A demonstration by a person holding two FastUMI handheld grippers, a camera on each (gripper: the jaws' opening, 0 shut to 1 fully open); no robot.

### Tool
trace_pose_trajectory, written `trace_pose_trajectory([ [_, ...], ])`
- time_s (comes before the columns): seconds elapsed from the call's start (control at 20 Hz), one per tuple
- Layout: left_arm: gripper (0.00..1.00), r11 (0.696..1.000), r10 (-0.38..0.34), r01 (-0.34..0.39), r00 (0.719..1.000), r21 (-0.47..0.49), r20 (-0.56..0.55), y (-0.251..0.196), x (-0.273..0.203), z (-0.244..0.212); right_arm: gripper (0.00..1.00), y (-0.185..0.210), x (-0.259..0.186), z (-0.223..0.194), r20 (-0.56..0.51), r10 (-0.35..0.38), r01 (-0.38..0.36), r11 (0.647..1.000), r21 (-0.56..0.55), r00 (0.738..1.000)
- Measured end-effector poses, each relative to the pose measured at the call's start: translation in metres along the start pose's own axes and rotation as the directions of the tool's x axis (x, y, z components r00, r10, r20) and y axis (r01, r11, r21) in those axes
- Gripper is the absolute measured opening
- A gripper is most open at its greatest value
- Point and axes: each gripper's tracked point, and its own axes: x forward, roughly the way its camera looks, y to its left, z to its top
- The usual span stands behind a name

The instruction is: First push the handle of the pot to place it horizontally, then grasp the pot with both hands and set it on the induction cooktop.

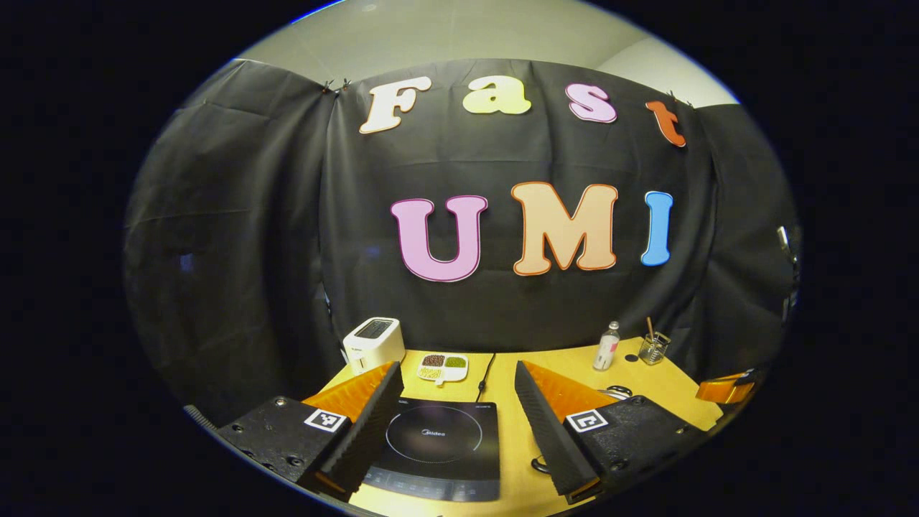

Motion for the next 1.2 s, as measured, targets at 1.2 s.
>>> trace_pose_trajectory([
  [1.2, 0.96, 0.994, -0.111, 0.109, 0.991, -0.034, -0.076, 0.092, 0.023, -0.070, 0.01, 0.060, 0.088, -0.190, -0.515, -0.192, 0.198, 0.979, -0.045, 0.836],
])
